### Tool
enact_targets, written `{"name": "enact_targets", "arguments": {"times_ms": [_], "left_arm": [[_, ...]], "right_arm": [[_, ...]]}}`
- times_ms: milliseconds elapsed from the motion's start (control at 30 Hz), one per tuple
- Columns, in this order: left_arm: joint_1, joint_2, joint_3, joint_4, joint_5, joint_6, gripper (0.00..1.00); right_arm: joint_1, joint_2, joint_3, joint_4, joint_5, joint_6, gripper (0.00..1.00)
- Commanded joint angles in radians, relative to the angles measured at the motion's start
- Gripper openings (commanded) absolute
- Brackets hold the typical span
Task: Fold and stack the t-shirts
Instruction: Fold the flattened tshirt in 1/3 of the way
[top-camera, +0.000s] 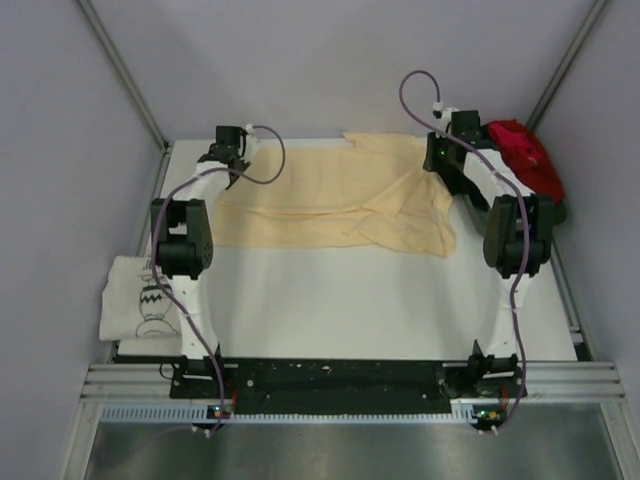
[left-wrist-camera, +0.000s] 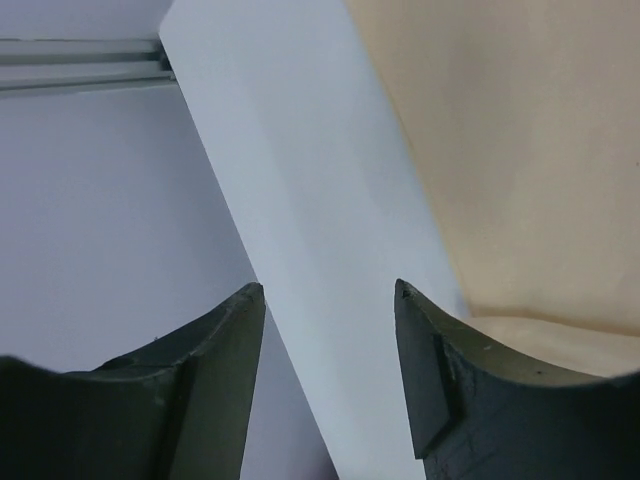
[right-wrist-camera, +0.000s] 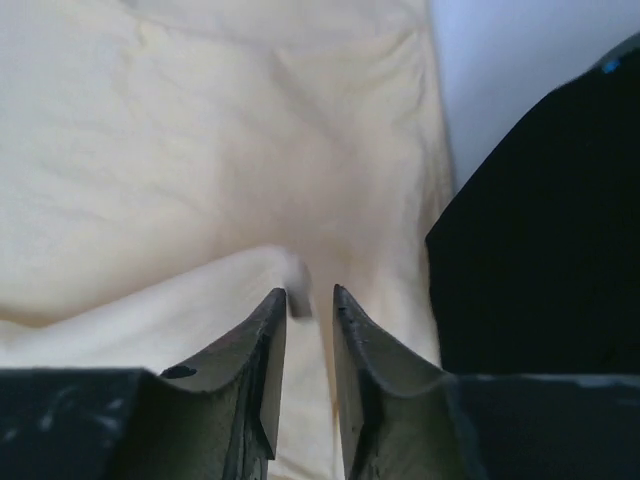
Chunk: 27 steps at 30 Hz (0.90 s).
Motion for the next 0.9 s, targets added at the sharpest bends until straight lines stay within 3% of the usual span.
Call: {"name": "enact_targets", "arguments": {"times_ms": [0, 100, 200, 300, 400, 533, 667, 767, 867], "left_arm": [[0.008, -0.116, 0.015, -0.121, 0.153, -0.055, 0.59], [0.006, -0.272, -0.176, -0.158, 0.325, 0.070, 0.59], [0.008, -0.412, -0.357, -0.210, 0.393, 0.230, 0.61], [0.009, -0.475, -0.497, -0.223, 0.390, 0.356, 0.64], [0.011, -0.503, -0.609, -0.149, 0.355, 0.411, 0.66], [0.011, -0.468, -0.620, -0.097, 0.321, 0.430, 0.66], [0.009, -0.409, -0.602, -0.081, 0.299, 0.431, 0.65], [0.011, -0.386, -0.600, -0.098, 0.313, 0.422, 0.59], [0.009, -0.379, -0.618, -0.097, 0.322, 0.407, 0.35]], "right_arm": [[0.005, 0.037, 0.122, 0.045, 0.062, 0.063, 0.34], [0.008, -0.001, 0.141, -0.023, 0.059, 0.072, 0.49], [0.008, -0.116, 0.093, -0.090, 0.053, 0.060, 0.59], [0.006, -0.255, -0.034, -0.173, 0.055, 0.069, 0.60], [0.006, -0.384, -0.288, -0.183, 0.053, 0.112, 0.60], [0.009, -0.453, -0.519, -0.183, 0.027, 0.131, 0.54], [0.006, -0.435, -0.611, -0.140, -0.023, 0.135, 0.50], [0.006, -0.412, -0.640, -0.098, 0.005, 0.141, 0.49], [0.008, -0.377, -0.646, -0.094, 0.039, 0.144, 0.47]]}}
